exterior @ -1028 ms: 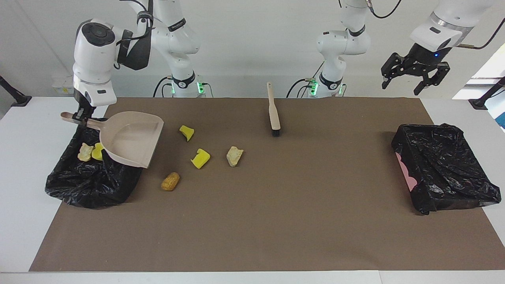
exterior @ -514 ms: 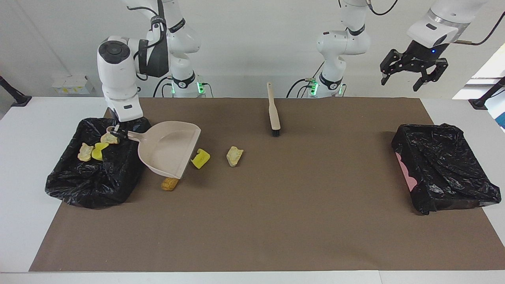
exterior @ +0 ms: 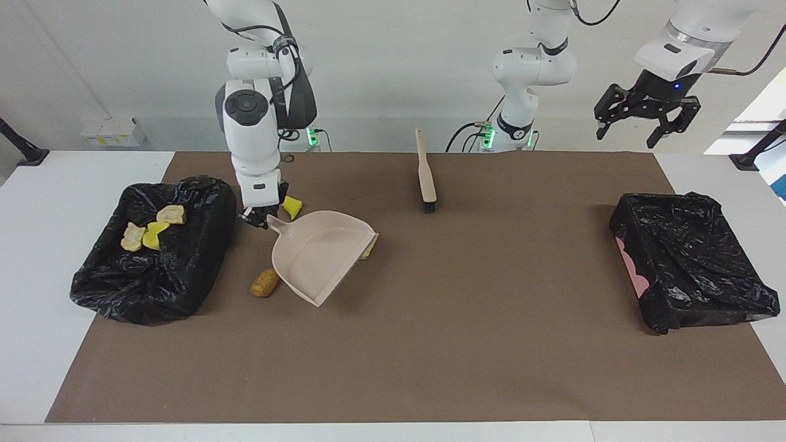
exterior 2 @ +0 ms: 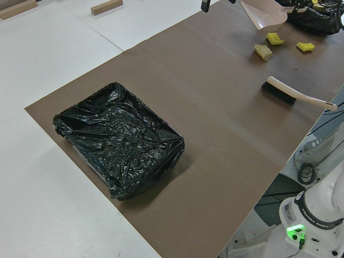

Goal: Sweep and dump trash in bin
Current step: 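Bring the empty dustpan back to the table center with the right gripper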

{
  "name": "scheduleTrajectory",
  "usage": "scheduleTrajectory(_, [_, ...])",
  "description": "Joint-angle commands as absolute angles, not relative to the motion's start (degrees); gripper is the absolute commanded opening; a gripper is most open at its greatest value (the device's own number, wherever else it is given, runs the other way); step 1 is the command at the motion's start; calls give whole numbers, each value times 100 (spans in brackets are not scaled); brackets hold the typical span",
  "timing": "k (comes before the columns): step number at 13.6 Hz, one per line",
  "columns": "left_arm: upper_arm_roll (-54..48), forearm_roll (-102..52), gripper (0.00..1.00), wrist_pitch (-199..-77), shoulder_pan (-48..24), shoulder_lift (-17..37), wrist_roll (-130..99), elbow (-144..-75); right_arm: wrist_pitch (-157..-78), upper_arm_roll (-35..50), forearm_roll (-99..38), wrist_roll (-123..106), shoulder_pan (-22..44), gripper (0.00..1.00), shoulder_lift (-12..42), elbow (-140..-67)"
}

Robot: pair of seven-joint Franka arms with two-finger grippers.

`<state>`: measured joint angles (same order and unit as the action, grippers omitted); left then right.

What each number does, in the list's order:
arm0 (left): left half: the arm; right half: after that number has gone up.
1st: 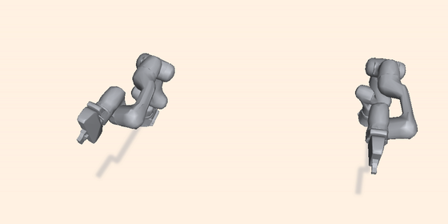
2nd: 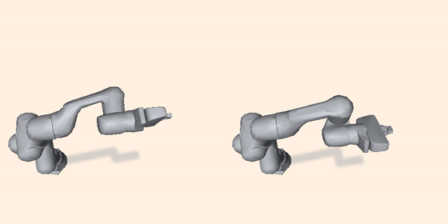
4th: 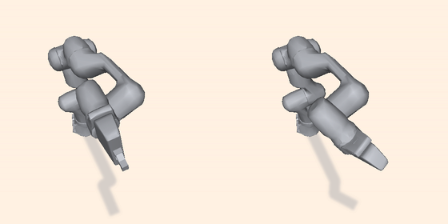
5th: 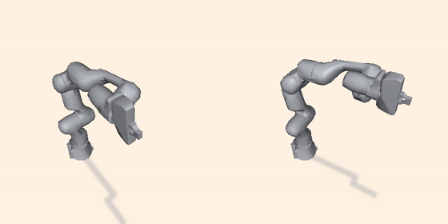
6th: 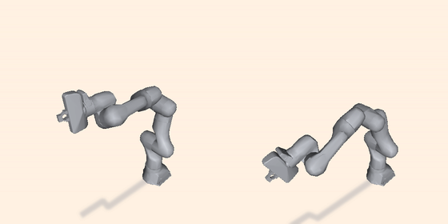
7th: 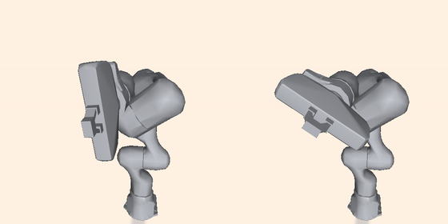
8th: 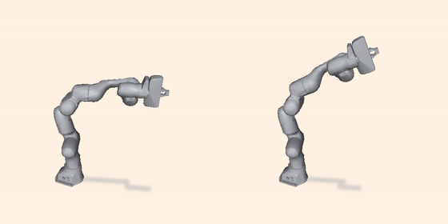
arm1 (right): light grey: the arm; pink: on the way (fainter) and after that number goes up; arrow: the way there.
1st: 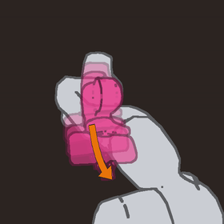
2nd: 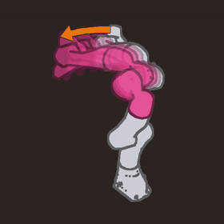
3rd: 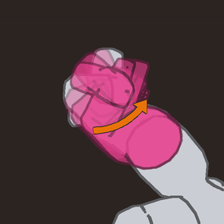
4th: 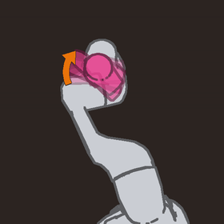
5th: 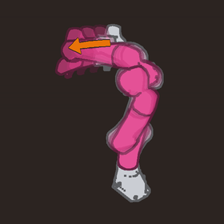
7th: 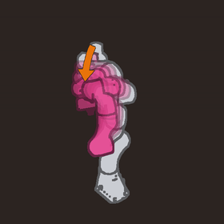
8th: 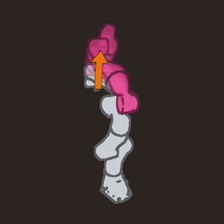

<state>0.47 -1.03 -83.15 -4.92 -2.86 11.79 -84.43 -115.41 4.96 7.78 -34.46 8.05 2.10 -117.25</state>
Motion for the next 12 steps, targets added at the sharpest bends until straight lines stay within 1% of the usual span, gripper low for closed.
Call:
scheduleTrajectory(1, [9, 70, 100, -8429, -474, -395, 1195, -8639, -11566, 492, 607, -1774, 1202, 0, 456, -11566])
scheduleTrajectory(4, [9, 70, 100, -8358, -466, -475, 942, -8771, -11348, 492, 54, -164, 1747, 0, 869, -11059])
scheduleTrajectory(6, [-9, 62, 100, -8358, -483, -475, 932, -8763, -11137, 501, -201, 1076, 2108, 0, 1237, -10541])
scheduleTrajectory(9, [-9, 53, 100, -8358, -457, -475, 941, -8763, -10601, 501, -430, 2246, 2697, 0, 2220, -9277])
scheduleTrajectory(12, [9, 53, 100, -8367, -439, -466, 940, -8754, -10275, 501, -824, 3065, 2943, 0, 2986, -8300])
